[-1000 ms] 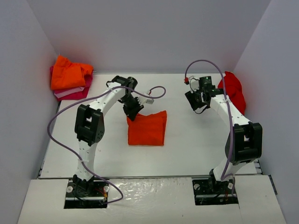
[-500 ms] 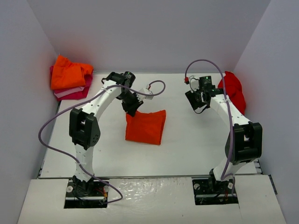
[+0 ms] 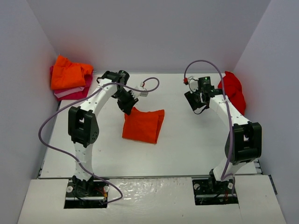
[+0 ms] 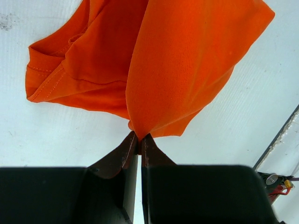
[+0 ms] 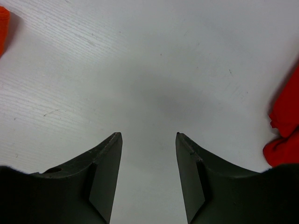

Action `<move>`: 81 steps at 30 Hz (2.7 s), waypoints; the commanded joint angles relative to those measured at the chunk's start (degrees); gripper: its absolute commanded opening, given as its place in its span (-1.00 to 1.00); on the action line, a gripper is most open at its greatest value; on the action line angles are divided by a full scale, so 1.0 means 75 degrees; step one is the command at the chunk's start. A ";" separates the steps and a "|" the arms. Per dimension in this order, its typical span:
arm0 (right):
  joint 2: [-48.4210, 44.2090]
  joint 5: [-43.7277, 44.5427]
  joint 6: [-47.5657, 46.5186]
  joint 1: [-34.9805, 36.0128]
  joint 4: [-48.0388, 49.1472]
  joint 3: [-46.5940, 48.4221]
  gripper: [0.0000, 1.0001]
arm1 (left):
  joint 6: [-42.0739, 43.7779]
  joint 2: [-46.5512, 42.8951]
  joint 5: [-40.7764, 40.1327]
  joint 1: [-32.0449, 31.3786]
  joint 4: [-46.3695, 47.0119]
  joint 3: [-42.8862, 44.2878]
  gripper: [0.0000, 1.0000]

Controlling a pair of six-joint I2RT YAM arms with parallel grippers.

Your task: Fold and stack the t-shirts

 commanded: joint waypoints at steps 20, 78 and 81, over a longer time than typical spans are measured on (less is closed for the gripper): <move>0.0288 0.0432 -0.0045 0.0041 0.0403 -0.0177 -0.07 | -0.0092 0.1556 0.0479 0.0815 0.0453 0.1172 -1.00; -0.0295 -0.2141 -0.0928 0.1908 -0.0898 0.0498 -0.47 | -0.2505 0.0091 0.2075 0.2508 0.2169 -0.2147 0.62; -0.0503 -0.1257 -0.1072 0.2966 -0.0932 0.0255 0.00 | -0.2495 -0.0056 0.2017 0.2642 0.2134 -0.2166 0.62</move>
